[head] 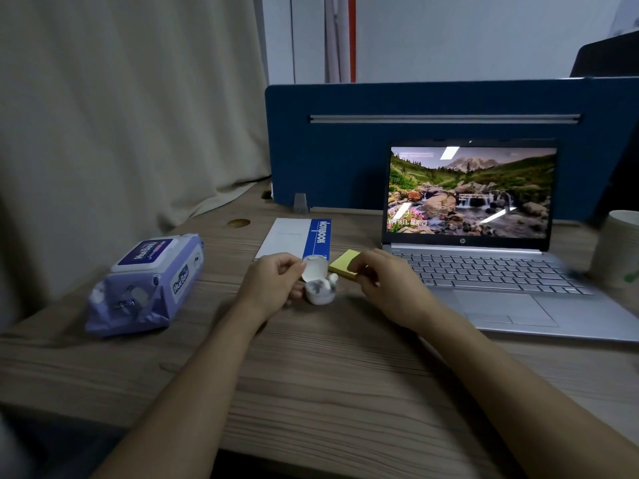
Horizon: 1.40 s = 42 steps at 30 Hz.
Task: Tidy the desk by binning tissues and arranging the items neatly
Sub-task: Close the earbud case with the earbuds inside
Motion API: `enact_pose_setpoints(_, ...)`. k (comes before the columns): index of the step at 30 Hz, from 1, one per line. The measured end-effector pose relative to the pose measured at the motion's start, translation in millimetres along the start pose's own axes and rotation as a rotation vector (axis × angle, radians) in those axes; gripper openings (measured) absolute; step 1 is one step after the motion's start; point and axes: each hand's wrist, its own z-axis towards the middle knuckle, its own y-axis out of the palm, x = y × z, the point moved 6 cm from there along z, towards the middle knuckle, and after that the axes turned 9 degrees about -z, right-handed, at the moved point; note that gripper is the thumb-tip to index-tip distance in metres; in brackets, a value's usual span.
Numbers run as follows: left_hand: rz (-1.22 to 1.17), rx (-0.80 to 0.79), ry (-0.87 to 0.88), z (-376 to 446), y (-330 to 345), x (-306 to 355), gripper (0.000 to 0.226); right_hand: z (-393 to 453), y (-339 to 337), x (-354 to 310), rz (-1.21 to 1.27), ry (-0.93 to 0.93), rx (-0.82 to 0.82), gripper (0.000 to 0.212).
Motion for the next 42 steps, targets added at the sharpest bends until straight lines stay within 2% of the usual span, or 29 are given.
enact_pose_setpoints(3,0.007,0.158,-0.018,3,-19,-2,0.013,8,14,6,0.012,0.118,-0.08,0.018)
enact_pose_setpoints(6,0.045,0.245,-0.033,5,-27,-6,0.011,24,30,4,0.013,0.19,-0.199,0.024)
enact_pose_setpoints(10,0.047,0.266,-0.067,9,-27,-14,0.011,35,48,-9,-0.016,0.183,-0.205,0.032)
enact_pose_setpoints(16,0.034,0.278,-0.097,14,-26,-17,0.013,32,49,-11,-0.041,0.107,-0.157,0.018)
enact_pose_setpoints(21,-0.021,0.21,-0.098,12,-17,-17,0.015,25,31,-7,0.111,0.135,-0.04,0.02)
enact_pose_setpoints(25,-0.069,0.104,-0.078,8,-5,-13,0.015,20,22,-13,0.241,0.15,0.038,0.012)
enact_pose_setpoints(31,-0.09,-0.008,-0.063,1,3,-9,0.018,17,21,-15,0.441,0.189,0.002,0.013)
enact_pose_setpoints(36,-0.091,-0.034,-0.055,2,6,-8,0.018,16,32,-16,0.405,0.158,-0.047,0.018)
enact_pose_setpoints(40,-0.108,-0.043,-0.053,2,7,-9,0.02,16,32,-17,0.372,0.147,-0.023,0.009)
enact_pose_setpoints(42,-0.116,-0.05,-0.049,2,8,-9,0.02,15,34,-18,0.392,0.159,-0.027,0.012)
